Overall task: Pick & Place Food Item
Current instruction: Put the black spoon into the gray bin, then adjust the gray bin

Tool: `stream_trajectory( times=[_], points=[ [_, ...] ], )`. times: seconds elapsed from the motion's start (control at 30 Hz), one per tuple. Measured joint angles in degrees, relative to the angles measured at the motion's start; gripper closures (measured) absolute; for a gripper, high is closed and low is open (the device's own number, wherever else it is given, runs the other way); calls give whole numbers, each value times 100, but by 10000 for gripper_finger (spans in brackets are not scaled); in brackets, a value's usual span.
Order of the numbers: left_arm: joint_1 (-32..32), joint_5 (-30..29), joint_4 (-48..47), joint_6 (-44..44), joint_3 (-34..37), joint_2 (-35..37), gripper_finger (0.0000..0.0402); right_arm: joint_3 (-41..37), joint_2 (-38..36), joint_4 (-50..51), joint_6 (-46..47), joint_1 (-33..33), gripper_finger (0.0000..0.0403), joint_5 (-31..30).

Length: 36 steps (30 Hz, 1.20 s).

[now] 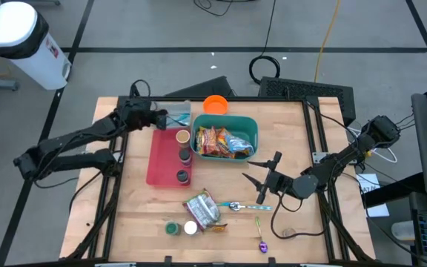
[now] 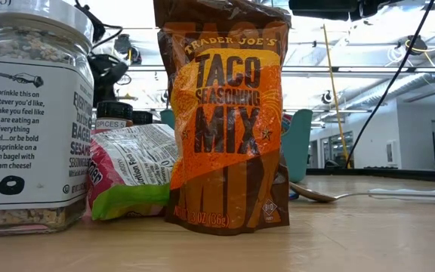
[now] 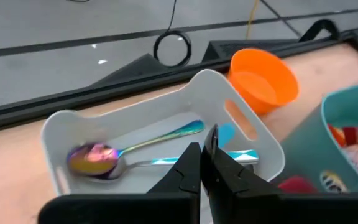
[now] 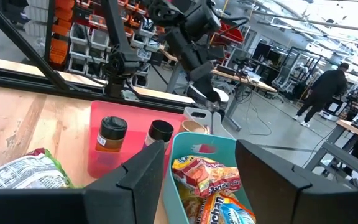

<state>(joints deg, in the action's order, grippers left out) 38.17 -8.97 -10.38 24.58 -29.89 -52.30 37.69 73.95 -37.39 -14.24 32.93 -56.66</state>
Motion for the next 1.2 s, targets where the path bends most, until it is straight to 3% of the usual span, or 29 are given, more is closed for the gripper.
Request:
stream_trajectory(
  times=[0.13, 0.33, 0.6, 0.83, 1.03, 1.2],
  points=[
    [0, 243, 471, 17, 0, -396, 392, 0, 0, 59, 4, 0, 212, 0],
    [0, 321, 454, 0, 0, -627, 388, 0, 0, 79, 4, 2, 216, 0],
    [-1, 282, 389, -195, 0, -609, 321, 0, 0, 81, 9, 4, 216, 0],
    [10, -187, 396, -367, 0, -596, 231, 0, 0, 81, 11, 4, 219, 0],
    [86, -53, 325, -691, 0, -37, 175, 0, 0, 102, 11, 72, 216, -4],
    [57, 470, -218, -783, 9, 1009, 159, 0, -2, 423, 297, 332, 217, 3]
  ],
)
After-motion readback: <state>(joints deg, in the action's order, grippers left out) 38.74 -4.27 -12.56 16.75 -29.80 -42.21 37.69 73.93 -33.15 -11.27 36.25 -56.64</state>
